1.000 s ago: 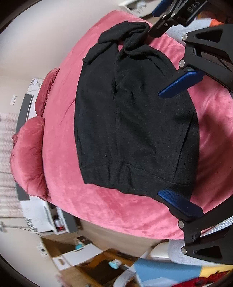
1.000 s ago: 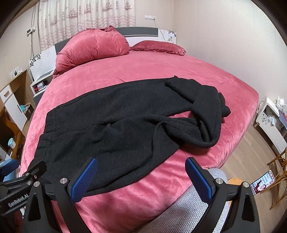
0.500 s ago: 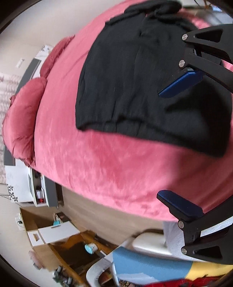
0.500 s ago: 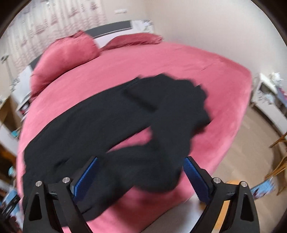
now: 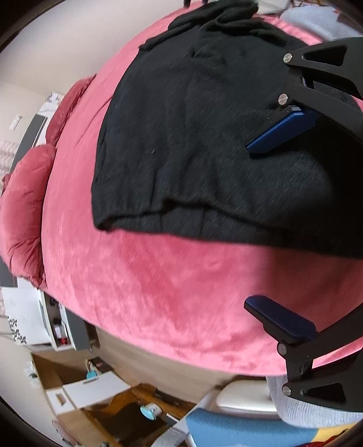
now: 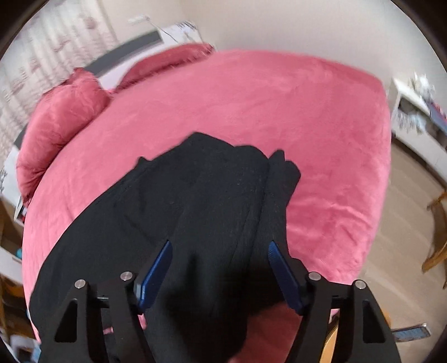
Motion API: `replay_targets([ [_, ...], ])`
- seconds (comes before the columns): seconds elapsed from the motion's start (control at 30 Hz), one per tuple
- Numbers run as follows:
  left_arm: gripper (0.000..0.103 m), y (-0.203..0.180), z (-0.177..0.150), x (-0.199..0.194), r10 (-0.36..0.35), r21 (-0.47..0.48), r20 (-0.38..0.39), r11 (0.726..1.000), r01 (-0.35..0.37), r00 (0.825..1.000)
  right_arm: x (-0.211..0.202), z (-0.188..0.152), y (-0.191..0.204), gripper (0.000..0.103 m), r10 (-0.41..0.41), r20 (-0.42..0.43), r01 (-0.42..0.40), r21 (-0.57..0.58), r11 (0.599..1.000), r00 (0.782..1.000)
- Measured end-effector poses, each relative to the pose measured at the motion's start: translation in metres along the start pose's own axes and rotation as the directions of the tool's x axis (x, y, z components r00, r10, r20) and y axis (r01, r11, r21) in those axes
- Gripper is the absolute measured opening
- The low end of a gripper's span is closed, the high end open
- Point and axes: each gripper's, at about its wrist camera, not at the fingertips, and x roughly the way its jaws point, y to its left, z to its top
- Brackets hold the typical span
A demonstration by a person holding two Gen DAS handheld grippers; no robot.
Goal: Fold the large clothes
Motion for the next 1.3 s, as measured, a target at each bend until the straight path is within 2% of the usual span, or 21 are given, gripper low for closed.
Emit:
replay_targets([
  [0.1, 0.102, -0.010, -0.006, 0.006, -0.027, 0.036, -0.044, 0.999, 0.029, 0.999, 0.023, 0.009, -0.008, 0.063, -0.007, -0.056, 0.010, 0.054, 0.998, 0.998],
  [0.17, 0.102, -0.011, -0.008, 0.009, -0.022, 0.035, -0.050, 0.999, 0.024, 0.999, 0.037, 0.009, -0.013, 0.040, 0.004, -0.105, 0.003, 0.068, 0.998, 0.994],
  [0.2, 0.103, -0.010, -0.008, 0.012, -0.024, 0.028, -0.048, 0.999, 0.026, 0.999, 0.041, 0.009, -0.016, 0.033, 0.001, -0.120, 0.008, 0.070, 0.997, 0.993],
  [0.23, 0.103, -0.011, -0.008, 0.014, -0.023, 0.024, -0.048, 0.999, 0.024, 0.999, 0.039, 0.010, -0.020, 0.022, 0.022, -0.113, -0.013, 0.075, 0.997, 0.993],
  [0.27, 0.103, -0.011, -0.010, 0.014, -0.019, 0.025, -0.048, 0.999, 0.020, 0.999, 0.034, 0.011, -0.024, 0.016, 0.049, -0.105, -0.042, 0.070, 0.997, 0.993],
  [0.37, 0.103, -0.014, -0.012, 0.015, -0.010, 0.031, -0.039, 0.999, 0.012, 0.999, 0.009, 0.015, -0.041, 0.010, 0.080, -0.062, -0.075, 0.068, 0.995, 0.995],
  [0.43, 0.103, -0.015, -0.013, 0.016, -0.014, 0.028, -0.038, 0.999, 0.015, 0.999, -0.012, 0.017, -0.066, 0.010, 0.104, -0.019, -0.102, 0.110, 0.989, 0.994],
  [0.53, 0.103, -0.013, -0.013, 0.019, -0.015, 0.023, -0.037, 1.000, 0.016, 0.999, -0.032, 0.012, -0.102, 0.009, 0.087, 0.010, -0.087, 0.162, 0.983, 0.996],
  [0.67, 0.103, -0.013, -0.013, 0.017, -0.003, 0.024, -0.032, 1.000, 0.004, 0.999, -0.044, 0.001, -0.155, 0.009, 0.006, 0.020, -0.011, 0.263, 0.965, 1.000],
  [0.73, 0.103, -0.013, -0.014, 0.015, 0.002, 0.020, -0.030, 1.000, -0.001, 1.000, -0.040, -0.010, -0.188, 0.009, -0.026, 0.002, 0.023, 0.351, 0.936, 1.000],
  [0.87, 0.101, -0.015, -0.016, 0.007, 0.012, 0.026, -0.010, 1.000, -0.012, 1.000, -0.022, -0.035, -0.239, 0.009, -0.033, -0.071, 0.065, 0.517, 0.854, 0.997],
  [0.9, 0.101, -0.016, -0.016, 0.007, 0.016, 0.032, -0.011, 0.999, -0.015, 1.000, -0.018, -0.036, -0.243, 0.009, -0.030, -0.083, 0.069, 0.522, 0.850, 0.996],
  [1.0, 0.101, -0.018, -0.016, 0.006, 0.023, 0.034, -0.013, 0.999, -0.022, 1.000, -0.001, -0.038, -0.239, 0.013, 0.003, -0.129, 0.057, 0.461, 0.886, 0.992],
  [1.03, 0.101, -0.018, -0.016, 0.005, 0.023, 0.032, -0.016, 0.999, -0.022, 1.000, 0.002, -0.034, -0.235, 0.018, 0.006, -0.132, 0.054, 0.442, 0.895, 0.991],
  [1.07, 0.101, -0.018, -0.014, 0.004, 0.021, 0.028, -0.017, 0.999, -0.020, 1.000, 0.002, -0.030, -0.227, 0.032, 0.013, -0.131, 0.043, 0.414, 0.909, 0.991],
  [1.13, 0.100, -0.016, -0.009, 0.000, 0.015, 0.020, 0.005, 1.000, -0.015, 1.000, -0.005, -0.026, -0.218, 0.043, 0.003, -0.118, 0.041, 0.365, 0.930, 0.993],
  [1.23, 0.100, -0.008, 0.002, -0.009, 0.024, -0.002, 0.067, 1.000, -0.024, 0.997, -0.028, -0.012, -0.209, 0.045, -0.115, -0.026, 0.117, 0.332, 0.936, 0.993],
  [1.3, 0.100, -0.004, 0.012, -0.009, 0.043, -0.007, 0.080, 0.999, -0.043, 0.996, -0.045, -0.001, -0.197, 0.047, -0.120, 0.062, 0.094, 0.329, 0.940, 0.991],
])
